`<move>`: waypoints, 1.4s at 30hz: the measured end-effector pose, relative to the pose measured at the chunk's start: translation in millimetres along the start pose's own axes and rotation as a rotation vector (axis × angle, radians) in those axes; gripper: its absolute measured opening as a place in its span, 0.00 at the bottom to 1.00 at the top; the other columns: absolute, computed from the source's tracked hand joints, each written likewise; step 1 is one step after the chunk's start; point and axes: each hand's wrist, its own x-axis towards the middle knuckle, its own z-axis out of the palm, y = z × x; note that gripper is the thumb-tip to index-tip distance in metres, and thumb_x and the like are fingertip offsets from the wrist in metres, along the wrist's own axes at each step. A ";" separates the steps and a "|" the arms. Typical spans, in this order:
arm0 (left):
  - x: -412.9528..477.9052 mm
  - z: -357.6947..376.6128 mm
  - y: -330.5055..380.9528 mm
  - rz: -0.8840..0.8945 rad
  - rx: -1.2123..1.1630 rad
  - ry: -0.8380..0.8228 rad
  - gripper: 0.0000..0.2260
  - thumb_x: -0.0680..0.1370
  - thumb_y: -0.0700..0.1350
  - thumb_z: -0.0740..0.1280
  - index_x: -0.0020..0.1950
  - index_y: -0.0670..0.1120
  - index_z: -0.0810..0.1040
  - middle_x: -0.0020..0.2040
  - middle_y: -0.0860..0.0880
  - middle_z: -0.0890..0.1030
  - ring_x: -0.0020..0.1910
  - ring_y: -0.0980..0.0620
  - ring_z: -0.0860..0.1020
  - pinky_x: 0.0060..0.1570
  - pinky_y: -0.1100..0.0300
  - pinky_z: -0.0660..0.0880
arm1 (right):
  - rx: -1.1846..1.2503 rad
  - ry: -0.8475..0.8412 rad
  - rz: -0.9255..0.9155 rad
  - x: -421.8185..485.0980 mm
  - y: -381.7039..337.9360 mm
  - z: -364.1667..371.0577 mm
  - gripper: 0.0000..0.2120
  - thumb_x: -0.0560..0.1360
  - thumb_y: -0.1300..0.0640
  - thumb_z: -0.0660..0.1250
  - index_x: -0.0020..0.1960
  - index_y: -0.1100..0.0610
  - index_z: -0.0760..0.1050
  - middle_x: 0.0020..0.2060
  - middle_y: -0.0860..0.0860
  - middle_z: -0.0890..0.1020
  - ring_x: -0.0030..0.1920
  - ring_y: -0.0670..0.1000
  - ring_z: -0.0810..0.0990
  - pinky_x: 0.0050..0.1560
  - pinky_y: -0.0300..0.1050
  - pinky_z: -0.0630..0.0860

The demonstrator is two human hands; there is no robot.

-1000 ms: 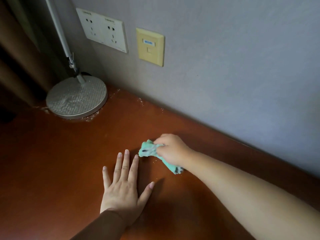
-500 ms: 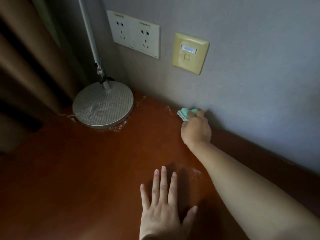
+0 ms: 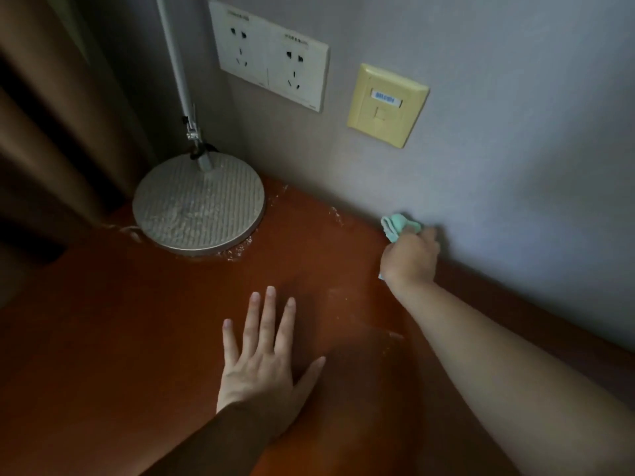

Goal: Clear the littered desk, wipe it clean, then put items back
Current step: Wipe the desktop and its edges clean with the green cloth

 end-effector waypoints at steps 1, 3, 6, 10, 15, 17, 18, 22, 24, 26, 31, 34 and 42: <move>0.3 0.2 -0.4 -0.001 -0.006 0.005 0.36 0.76 0.69 0.45 0.75 0.45 0.58 0.77 0.44 0.51 0.76 0.45 0.51 0.70 0.42 0.42 | 0.007 0.005 -0.002 1.7 -13.8 10.8 0.15 0.76 0.64 0.58 0.62 0.64 0.71 0.61 0.61 0.68 0.58 0.62 0.69 0.57 0.50 0.71; 2.8 -0.1 -1.3 -0.016 -0.019 -0.001 0.36 0.76 0.69 0.45 0.74 0.45 0.60 0.76 0.43 0.56 0.75 0.45 0.52 0.69 0.42 0.43 | 0.073 -0.011 -0.048 7.7 -47.7 26.5 0.16 0.76 0.64 0.58 0.62 0.64 0.72 0.61 0.60 0.67 0.57 0.62 0.68 0.56 0.51 0.74; 3.8 -2.1 -1.1 -0.020 -0.047 -0.031 0.36 0.76 0.68 0.44 0.73 0.45 0.62 0.75 0.43 0.60 0.75 0.45 0.53 0.69 0.41 0.45 | 0.127 -0.109 -0.256 11.0 -84.4 38.5 0.18 0.76 0.63 0.58 0.66 0.60 0.72 0.64 0.58 0.66 0.59 0.60 0.68 0.57 0.48 0.74; 2.3 -4.2 -0.1 -0.021 -0.068 -0.055 0.35 0.76 0.68 0.44 0.74 0.45 0.61 0.75 0.44 0.60 0.75 0.46 0.53 0.69 0.42 0.45 | 0.294 -0.294 -0.564 -10.4 -74.4 39.6 0.17 0.74 0.69 0.61 0.60 0.60 0.78 0.53 0.55 0.74 0.54 0.54 0.74 0.54 0.38 0.69; 3.3 -7.1 -0.3 -0.030 -0.092 -0.075 0.35 0.76 0.67 0.44 0.74 0.45 0.60 0.75 0.44 0.58 0.75 0.45 0.52 0.69 0.42 0.44 | 0.480 -0.647 -0.418 -27.3 -53.6 2.5 0.21 0.67 0.79 0.59 0.51 0.63 0.81 0.36 0.49 0.78 0.36 0.42 0.76 0.33 0.27 0.68; 4.3 -5.3 -1.2 -0.041 -0.109 -0.069 0.36 0.76 0.67 0.44 0.75 0.45 0.61 0.75 0.43 0.59 0.75 0.45 0.53 0.69 0.42 0.45 | 0.615 -0.466 -0.274 -4.4 -54.0 -8.7 0.22 0.69 0.77 0.59 0.57 0.60 0.79 0.42 0.52 0.81 0.40 0.43 0.78 0.35 0.31 0.70; 4.2 -5.1 -1.0 -0.040 -0.110 -0.076 0.36 0.76 0.67 0.44 0.75 0.45 0.61 0.74 0.43 0.60 0.75 0.45 0.53 0.69 0.42 0.45 | 0.561 -0.345 -0.262 9.3 -55.8 -8.2 0.21 0.71 0.73 0.59 0.60 0.58 0.79 0.45 0.52 0.82 0.43 0.46 0.79 0.37 0.34 0.71; 4.1 -1.4 -2.1 -0.041 -0.124 -0.070 0.36 0.75 0.68 0.45 0.72 0.44 0.64 0.74 0.42 0.60 0.74 0.45 0.54 0.69 0.43 0.45 | 0.122 -0.181 -0.334 29.5 -89.2 24.7 0.21 0.73 0.65 0.59 0.64 0.57 0.74 0.58 0.60 0.74 0.53 0.61 0.77 0.51 0.48 0.76; 6.1 0.4 -2.1 -0.053 -0.135 -0.071 0.36 0.75 0.68 0.44 0.71 0.45 0.64 0.74 0.43 0.60 0.74 0.46 0.54 0.69 0.43 0.46 | 0.024 -0.145 -0.370 23.9 -116.8 40.6 0.20 0.74 0.64 0.60 0.66 0.60 0.71 0.62 0.61 0.69 0.60 0.62 0.70 0.60 0.48 0.70; 7.1 3.0 -2.2 -0.051 -0.148 -0.059 0.37 0.74 0.69 0.44 0.75 0.46 0.61 0.74 0.43 0.59 0.74 0.46 0.54 0.70 0.43 0.46 | 0.057 -0.159 -0.391 21.6 -140.1 47.5 0.20 0.76 0.63 0.59 0.69 0.60 0.70 0.64 0.59 0.67 0.62 0.60 0.67 0.63 0.46 0.67; 6.4 3.8 -0.9 -0.043 -0.149 -0.025 0.37 0.73 0.69 0.51 0.73 0.45 0.63 0.73 0.43 0.61 0.74 0.47 0.54 0.70 0.44 0.46 | 0.260 -0.402 -0.456 34.0 -148.3 50.9 0.22 0.77 0.65 0.58 0.69 0.53 0.70 0.66 0.54 0.69 0.65 0.55 0.70 0.60 0.34 0.62; 5.5 0.2 -0.4 -0.055 -0.149 -0.056 0.36 0.75 0.68 0.44 0.70 0.45 0.66 0.73 0.43 0.61 0.74 0.47 0.54 0.69 0.44 0.46 | 0.250 -0.514 -0.525 27.7 -130.2 39.3 0.16 0.77 0.60 0.62 0.64 0.55 0.76 0.57 0.52 0.76 0.57 0.52 0.75 0.55 0.37 0.66; 2.4 -3.3 -1.0 -0.033 -0.143 -0.075 0.35 0.76 0.67 0.45 0.72 0.45 0.65 0.73 0.42 0.64 0.74 0.46 0.54 0.69 0.43 0.46 | 0.139 -0.752 -0.667 2.6 -74.0 -5.8 0.18 0.71 0.75 0.62 0.56 0.62 0.81 0.40 0.47 0.79 0.42 0.46 0.76 0.39 0.26 0.69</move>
